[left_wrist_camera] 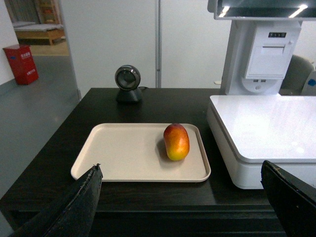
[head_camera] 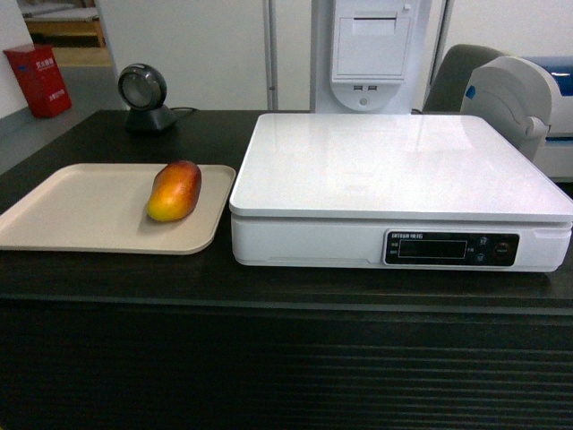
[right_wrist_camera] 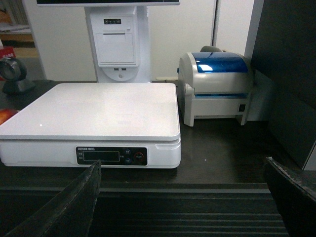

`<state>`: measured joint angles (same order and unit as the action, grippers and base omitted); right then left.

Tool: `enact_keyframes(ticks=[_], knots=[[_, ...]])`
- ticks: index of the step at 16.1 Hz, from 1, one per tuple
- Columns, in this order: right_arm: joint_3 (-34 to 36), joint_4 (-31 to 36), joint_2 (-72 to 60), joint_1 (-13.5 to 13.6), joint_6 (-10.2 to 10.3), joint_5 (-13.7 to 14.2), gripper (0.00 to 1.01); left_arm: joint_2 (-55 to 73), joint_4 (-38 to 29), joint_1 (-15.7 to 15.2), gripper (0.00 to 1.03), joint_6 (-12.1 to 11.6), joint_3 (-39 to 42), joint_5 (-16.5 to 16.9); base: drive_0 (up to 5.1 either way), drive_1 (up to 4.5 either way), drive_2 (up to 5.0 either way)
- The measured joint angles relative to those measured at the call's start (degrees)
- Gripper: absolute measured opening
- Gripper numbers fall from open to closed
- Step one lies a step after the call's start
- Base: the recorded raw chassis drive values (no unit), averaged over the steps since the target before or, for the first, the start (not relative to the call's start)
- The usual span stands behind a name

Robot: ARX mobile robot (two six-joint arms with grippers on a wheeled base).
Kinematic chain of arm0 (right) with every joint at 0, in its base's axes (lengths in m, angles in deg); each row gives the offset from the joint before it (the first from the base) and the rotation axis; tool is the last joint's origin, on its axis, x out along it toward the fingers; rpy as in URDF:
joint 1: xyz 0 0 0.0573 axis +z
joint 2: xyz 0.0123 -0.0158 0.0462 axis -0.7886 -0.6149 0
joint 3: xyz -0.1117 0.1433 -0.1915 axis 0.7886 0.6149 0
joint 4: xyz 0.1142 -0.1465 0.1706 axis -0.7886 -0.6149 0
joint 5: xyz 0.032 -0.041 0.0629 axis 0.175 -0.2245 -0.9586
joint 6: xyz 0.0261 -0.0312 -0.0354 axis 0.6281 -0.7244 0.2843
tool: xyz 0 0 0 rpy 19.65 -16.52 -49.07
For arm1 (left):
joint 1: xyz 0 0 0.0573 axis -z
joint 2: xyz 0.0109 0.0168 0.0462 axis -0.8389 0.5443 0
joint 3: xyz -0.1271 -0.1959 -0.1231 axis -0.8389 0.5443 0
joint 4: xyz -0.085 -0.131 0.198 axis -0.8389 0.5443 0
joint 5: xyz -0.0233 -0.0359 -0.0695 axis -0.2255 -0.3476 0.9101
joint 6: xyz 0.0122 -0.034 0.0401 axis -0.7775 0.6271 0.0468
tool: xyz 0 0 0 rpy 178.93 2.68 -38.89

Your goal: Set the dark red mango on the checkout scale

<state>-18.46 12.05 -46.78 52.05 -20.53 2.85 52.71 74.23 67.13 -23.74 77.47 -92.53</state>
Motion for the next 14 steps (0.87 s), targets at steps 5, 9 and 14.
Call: enact_keyframes(ticks=[5,9,14], knots=[[0.0,0.0,0.0,0.0,0.0,0.0,0.98,54.4,-24.4,-4.9,0.98,0.7,-23.1,14.7,0.0,0.00,0.0],[0.0,0.0,0.0,0.0,0.0,0.0,0.98,77.2,-14.4,-4.8,0.98,0.7,-43.8,17.0,0.0,0.00,0.0],[0.0,0.0,0.0,0.0,0.0,0.0,0.98,97.9,0.4,-6.0,0.98,2.5,-68.3,20.0,0.0,0.00,0.0]])
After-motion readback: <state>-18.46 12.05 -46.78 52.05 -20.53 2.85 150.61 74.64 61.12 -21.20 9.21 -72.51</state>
